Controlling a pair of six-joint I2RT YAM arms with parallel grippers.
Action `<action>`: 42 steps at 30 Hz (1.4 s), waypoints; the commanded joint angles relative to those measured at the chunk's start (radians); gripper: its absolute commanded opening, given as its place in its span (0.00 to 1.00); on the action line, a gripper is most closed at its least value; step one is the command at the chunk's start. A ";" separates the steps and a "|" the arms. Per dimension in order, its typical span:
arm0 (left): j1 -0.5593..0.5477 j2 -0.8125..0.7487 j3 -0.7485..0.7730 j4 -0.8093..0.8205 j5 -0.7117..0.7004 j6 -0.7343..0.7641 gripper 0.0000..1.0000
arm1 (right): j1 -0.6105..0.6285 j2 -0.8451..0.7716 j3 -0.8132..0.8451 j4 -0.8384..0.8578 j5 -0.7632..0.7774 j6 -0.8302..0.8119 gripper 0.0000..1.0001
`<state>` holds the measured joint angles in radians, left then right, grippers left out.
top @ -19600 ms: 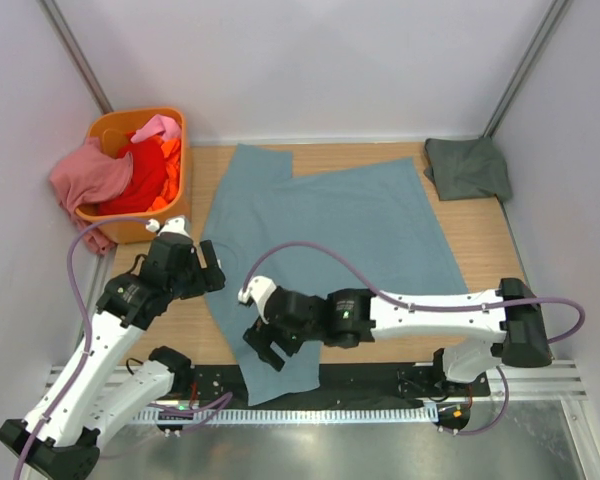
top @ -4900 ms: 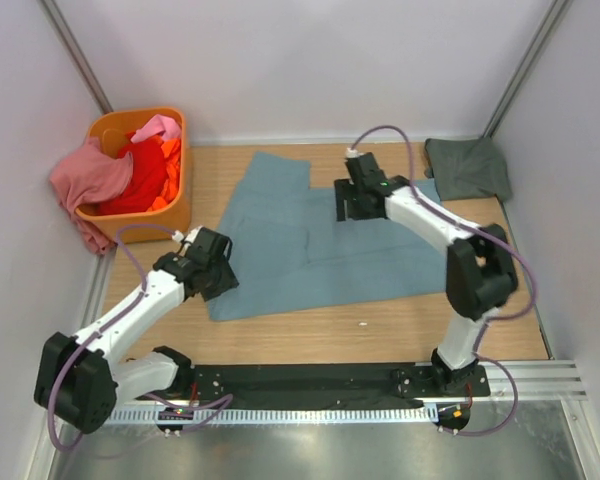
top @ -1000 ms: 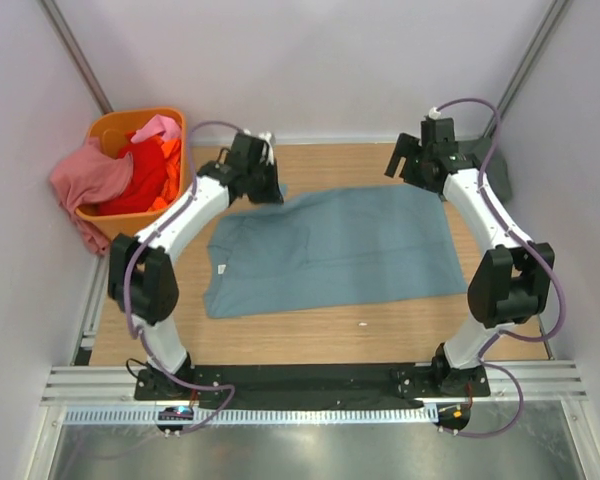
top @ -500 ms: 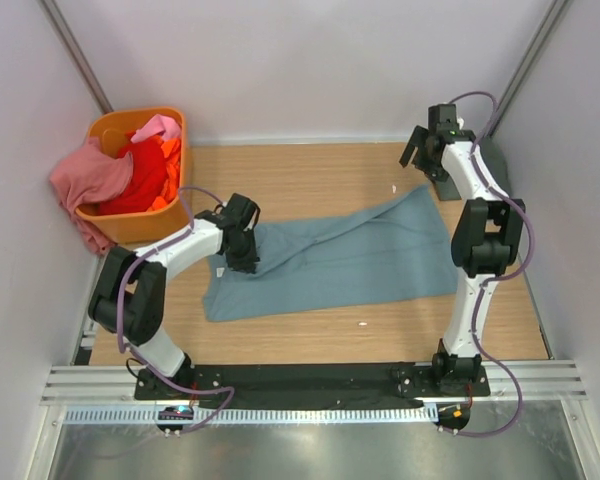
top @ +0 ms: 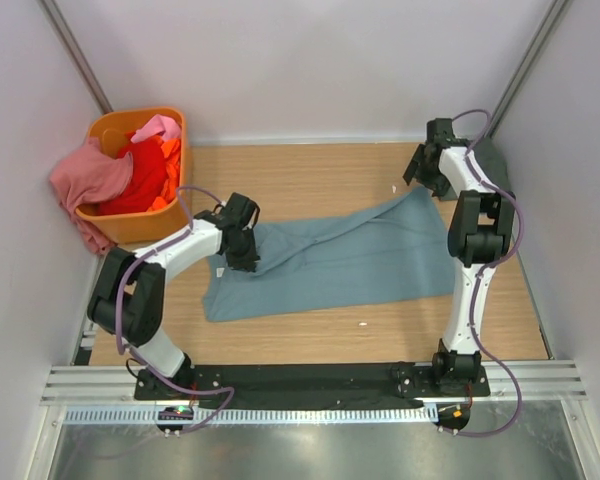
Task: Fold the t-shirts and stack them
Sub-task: Fold the tshirt
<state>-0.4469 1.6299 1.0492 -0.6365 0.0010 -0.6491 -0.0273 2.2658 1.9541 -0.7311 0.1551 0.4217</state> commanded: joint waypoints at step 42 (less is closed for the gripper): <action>0.025 0.022 0.460 -0.365 -0.214 0.129 0.00 | -0.046 -0.156 0.030 -0.044 -0.075 -0.061 0.01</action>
<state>-0.4267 1.6989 1.4929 -0.9310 -0.1608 -0.5549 -0.0593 2.2181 2.0319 -0.7826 0.0765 0.3862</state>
